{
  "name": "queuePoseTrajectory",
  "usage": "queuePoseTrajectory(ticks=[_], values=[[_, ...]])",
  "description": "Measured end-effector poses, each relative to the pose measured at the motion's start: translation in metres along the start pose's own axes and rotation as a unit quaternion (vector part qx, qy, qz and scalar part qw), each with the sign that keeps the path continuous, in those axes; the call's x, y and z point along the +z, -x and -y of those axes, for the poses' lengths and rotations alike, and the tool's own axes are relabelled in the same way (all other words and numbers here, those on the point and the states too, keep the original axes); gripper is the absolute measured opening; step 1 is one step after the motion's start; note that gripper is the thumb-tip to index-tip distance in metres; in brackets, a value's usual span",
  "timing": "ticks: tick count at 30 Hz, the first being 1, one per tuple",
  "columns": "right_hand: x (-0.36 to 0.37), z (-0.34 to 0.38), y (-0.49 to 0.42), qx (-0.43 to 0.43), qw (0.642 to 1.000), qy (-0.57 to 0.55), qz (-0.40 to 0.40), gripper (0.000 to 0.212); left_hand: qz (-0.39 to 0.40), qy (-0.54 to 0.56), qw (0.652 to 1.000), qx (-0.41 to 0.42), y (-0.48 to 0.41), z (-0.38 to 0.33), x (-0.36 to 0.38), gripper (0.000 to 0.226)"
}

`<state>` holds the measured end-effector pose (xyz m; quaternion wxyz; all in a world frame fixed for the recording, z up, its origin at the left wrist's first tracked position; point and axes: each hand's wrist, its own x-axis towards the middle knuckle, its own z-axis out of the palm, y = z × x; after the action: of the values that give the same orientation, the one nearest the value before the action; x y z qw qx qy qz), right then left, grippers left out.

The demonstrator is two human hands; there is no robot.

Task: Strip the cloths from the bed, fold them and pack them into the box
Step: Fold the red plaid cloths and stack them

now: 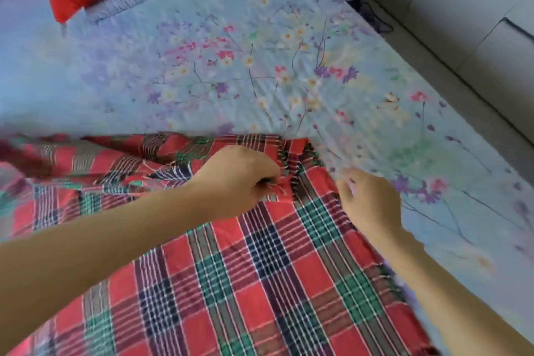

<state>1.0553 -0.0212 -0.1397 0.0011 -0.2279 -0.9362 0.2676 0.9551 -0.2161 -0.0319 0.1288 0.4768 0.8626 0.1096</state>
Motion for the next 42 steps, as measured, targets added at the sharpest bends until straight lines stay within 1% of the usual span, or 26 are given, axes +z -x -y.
queuePoseTrajectory(ticks=[3,4,6,8,9,11,12,13,14,15,16,17,18,20,22,23,24,26,27,30,32,35,36,40,42], values=[[-0.023,-0.038,0.083,0.074,0.997,-0.02,0.01,0.017,0.035,0.038,0.998,0.037,0.008,-0.083,-0.005,0.031],[-0.031,-0.052,0.108,0.088,0.996,-0.031,0.004,0.017,0.057,0.047,0.996,0.047,0.011,-0.115,-0.005,0.032],[-0.048,-0.076,0.157,0.113,0.993,-0.036,0.005,0.016,0.066,0.071,0.993,0.064,0.018,-0.174,0.0,0.028],[-0.066,-0.103,0.211,0.151,0.988,-0.01,0.023,0.017,0.044,0.088,0.992,0.074,0.025,-0.239,0.005,0.025],[-0.073,-0.115,0.235,0.173,0.984,-0.005,0.031,0.017,0.017,0.108,0.991,0.077,0.028,-0.268,0.01,0.02],[-0.088,-0.141,0.287,0.224,0.973,-0.006,0.046,0.013,0.01,0.141,0.987,0.07,0.033,-0.33,0.019,0.01],[-0.092,-0.154,0.311,0.247,0.968,-0.015,0.046,0.015,0.001,0.164,0.984,0.072,0.031,-0.356,0.029,0.013],[-0.092,-0.166,0.331,0.268,0.962,-0.028,0.043,0.023,-0.014,0.193,0.979,0.069,0.031,-0.376,0.041,0.022],[-0.09,-0.177,0.347,0.287,0.955,-0.057,0.038,0.03,-0.004,0.21,0.976,0.053,0.03,-0.393,0.055,0.026],[-0.093,-0.192,0.367,0.314,0.945,-0.09,0.03,0.031,0.017,0.213,0.976,0.05,0.03,-0.415,0.072,0.028],[-0.091,-0.206,0.381,0.332,0.937,-0.102,0.029,0.028,0.048,0.203,0.977,0.046,0.03,-0.431,0.088,0.029],[-0.09,-0.216,0.393,0.358,0.929,-0.089,0.036,0.02,0.088,0.198,0.975,0.041,0.033,-0.443,0.103,0.026],[-0.088,-0.226,0.404,0.391,0.917,-0.071,0.042,0.017,0.122,0.197,0.972,0.033,0.037,-0.453,0.116,0.021],[-0.087,-0.248,0.425,0.436,0.898,-0.048,0.038,0.027,0.165,0.173,0.971,0.011,0.049,-0.465,0.144,0.016],[-0.086,-0.266,0.443,0.461,0.883,-0.08,0.03,0.024,0.196,0.168,0.965,-0.034,0.069,-0.465,0.173,0.017],[-0.084,-0.272,0.45,0.475,0.873,-0.099,0.041,0.025,0.216,0.176,0.958,-0.067,0.08,-0.46,0.184,0.016],[-0.08,-0.279,0.455,0.486,0.863,-0.119,0.063,0.03,0.235,0.196,0.947,-0.099,0.09,-0.455,0.198,0.013],[-0.072,-0.289,0.465,0.496,0.842,-0.182,0.108,0.046,0.253,0.223,0.931,-0.142,0.108,-0.452,0.217,0.008],[-0.068,-0.291,0.466,0.497,0.829,-0.231,0.111,0.053,0.259,0.22,0.929,-0.144,0.115,-0.45,0.223,0.007],[-0.061,-0.294,0.466,0.498,0.76,-0.412,0.074,0.068,0.264,0.218,0.93,-0.135,0.129,-0.451,0.237,0.006],[-0.06,-0.299,0.462,0.479,0.736,-0.476,0.05,0.071,0.259,0.213,0.934,-0.125,0.129,-0.455,0.242,0.007],[-0.051,-0.315,0.456,0.498,0.715,-0.489,0.049,0.067,0.247,0.214,0.938,-0.112,0.121,-0.463,0.24,0.009],[-0.047,-0.32,0.456,0.499,0.713,-0.488,0.059,0.064,0.238,0.217,0.94,-0.11,0.117,-0.466,0.239,0.01],[-0.034,-0.337,0.466,0.444,0.726,-0.502,0.153,0.045,0.21,0.219,0.946,-0.112,0.104,-0.473,0.233,0.009],[-0.033,-0.34,0.476,0.422,0.723,-0.512,0.192,0.034,0.198,0.232,0.942,-0.141,0.101,-0.473,0.232,0.01]])
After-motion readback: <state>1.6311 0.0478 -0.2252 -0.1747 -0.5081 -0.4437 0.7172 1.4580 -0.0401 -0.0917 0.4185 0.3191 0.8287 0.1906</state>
